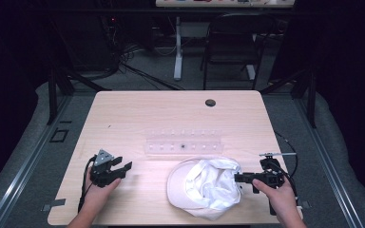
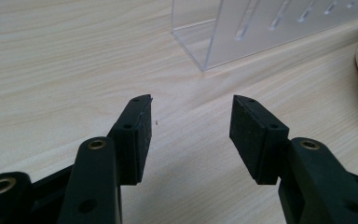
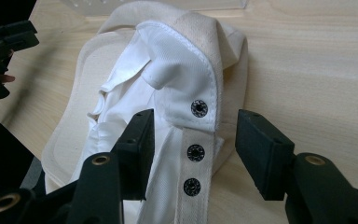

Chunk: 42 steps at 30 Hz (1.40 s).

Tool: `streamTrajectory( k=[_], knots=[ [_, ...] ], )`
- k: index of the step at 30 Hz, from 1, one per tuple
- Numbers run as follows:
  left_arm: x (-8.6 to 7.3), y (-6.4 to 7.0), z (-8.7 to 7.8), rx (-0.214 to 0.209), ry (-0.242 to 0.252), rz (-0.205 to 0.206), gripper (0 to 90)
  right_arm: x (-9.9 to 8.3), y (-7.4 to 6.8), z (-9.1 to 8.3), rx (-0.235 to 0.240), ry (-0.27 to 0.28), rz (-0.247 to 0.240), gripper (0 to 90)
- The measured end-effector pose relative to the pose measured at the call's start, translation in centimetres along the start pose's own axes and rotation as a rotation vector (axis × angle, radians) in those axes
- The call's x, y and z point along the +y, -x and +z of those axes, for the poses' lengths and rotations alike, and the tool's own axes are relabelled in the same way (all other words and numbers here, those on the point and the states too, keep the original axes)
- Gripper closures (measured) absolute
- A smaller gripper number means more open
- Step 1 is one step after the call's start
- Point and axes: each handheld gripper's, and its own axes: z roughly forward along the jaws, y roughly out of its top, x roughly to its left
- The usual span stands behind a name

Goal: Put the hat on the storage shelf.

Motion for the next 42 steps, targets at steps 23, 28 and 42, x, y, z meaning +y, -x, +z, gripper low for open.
streamTrajectory(
  k=[23,28,42],
  knots=[
    [0.0,-0.1,0.0,-0.001,-0.003,0.002,49.1,-0.7,0.0,1.9,0.092,-0.042,0.036,48.2],
    [0.0,-0.1,0.0,0.0,-0.002,0.003,49.1,-0.4,-0.4,1.3,0.111,-0.042,0.027,48.5],
    [0.0,0.0,0.0,0.0,-0.004,0.007,49.1,0.3,-1.2,0.0,0.191,-0.02,0.049,51.4]
  ],
)
